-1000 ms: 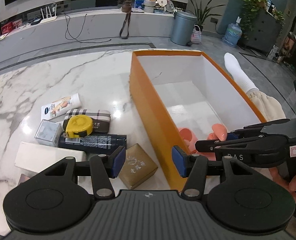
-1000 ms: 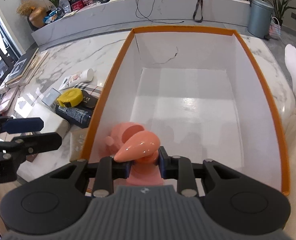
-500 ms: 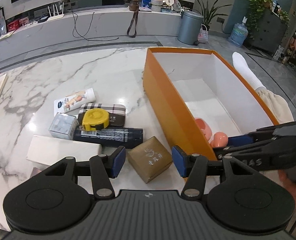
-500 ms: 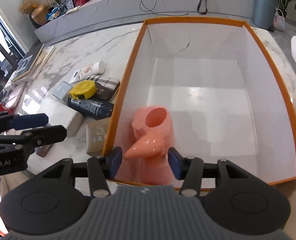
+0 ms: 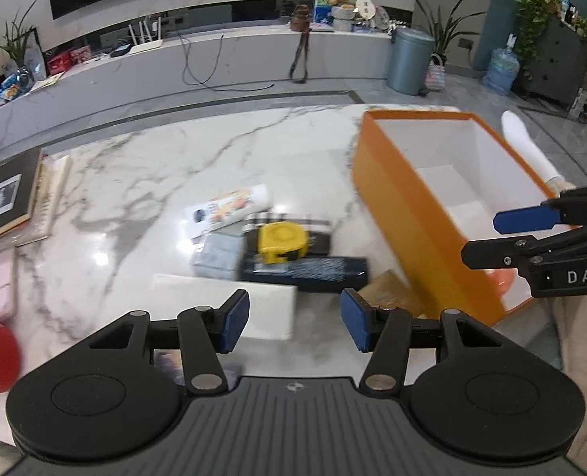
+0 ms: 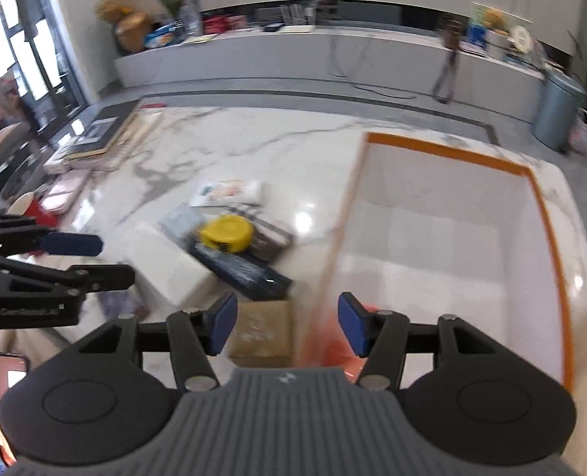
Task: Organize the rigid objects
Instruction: 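Grasp the gold box with the right tool while the left tool grasps the picture card box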
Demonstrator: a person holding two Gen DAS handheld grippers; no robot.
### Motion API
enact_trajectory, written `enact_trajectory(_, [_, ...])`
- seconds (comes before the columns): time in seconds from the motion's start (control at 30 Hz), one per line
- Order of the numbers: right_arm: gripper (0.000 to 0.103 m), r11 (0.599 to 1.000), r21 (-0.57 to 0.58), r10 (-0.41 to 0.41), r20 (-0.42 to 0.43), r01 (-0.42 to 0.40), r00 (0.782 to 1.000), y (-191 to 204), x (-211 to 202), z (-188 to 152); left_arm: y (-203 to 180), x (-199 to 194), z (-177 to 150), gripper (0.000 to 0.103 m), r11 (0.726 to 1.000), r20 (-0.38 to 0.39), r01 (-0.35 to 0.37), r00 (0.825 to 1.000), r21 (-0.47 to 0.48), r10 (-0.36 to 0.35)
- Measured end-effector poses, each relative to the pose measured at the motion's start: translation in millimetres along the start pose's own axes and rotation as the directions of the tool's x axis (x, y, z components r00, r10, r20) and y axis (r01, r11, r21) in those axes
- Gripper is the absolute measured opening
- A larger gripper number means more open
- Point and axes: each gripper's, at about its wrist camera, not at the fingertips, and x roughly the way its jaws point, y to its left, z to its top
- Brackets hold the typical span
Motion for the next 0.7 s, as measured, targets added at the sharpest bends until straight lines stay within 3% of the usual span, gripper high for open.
enact_trajectory(0.17, [0.058, 0.994, -0.096, 0.037, -0.062, -0.043, 0.997, 36.7, 31.2, 4.1, 23.6, 8.6, -7.1, 0.068, 0.998, -0.066, -0.064, 0.996, -0.015, 0.063])
enact_trajectory(0.3, [0.06, 0.978, -0.207, 0.003, -0.15, -0.034, 0.989, 59.9, 64.1, 6.6, 49.0, 27.3, -12.6, 0.071, 0.987, -0.175, -0.131, 0.978, -0.091, 0.113])
enact_trajectory(0.47, [0.06, 0.956, -0.294, -0.083, -0.248, 0.007, 0.965, 69.0, 100.6, 14.6, 83.7, 53.9, -21.8, 0.071, 0.928, -0.314, -0.186, 0.946, -0.322, 0.08])
enact_trajectory(0.63, [0.061, 0.935, -0.349, -0.193, -0.34, 0.067, 0.92, 71.1, 128.7, 21.9, 97.4, 75.0, -29.3, 0.077, 0.877, -0.382, -0.232, 0.922, -0.42, 0.061])
enact_trajectory(0.7, [0.069, 0.935, -0.349, -0.203, -0.379, 0.064, 0.903, 70.1, 134.3, 22.0, 102.5, 81.5, -31.2, 0.081, 0.851, -0.393, -0.23, 0.919, -0.472, 0.031])
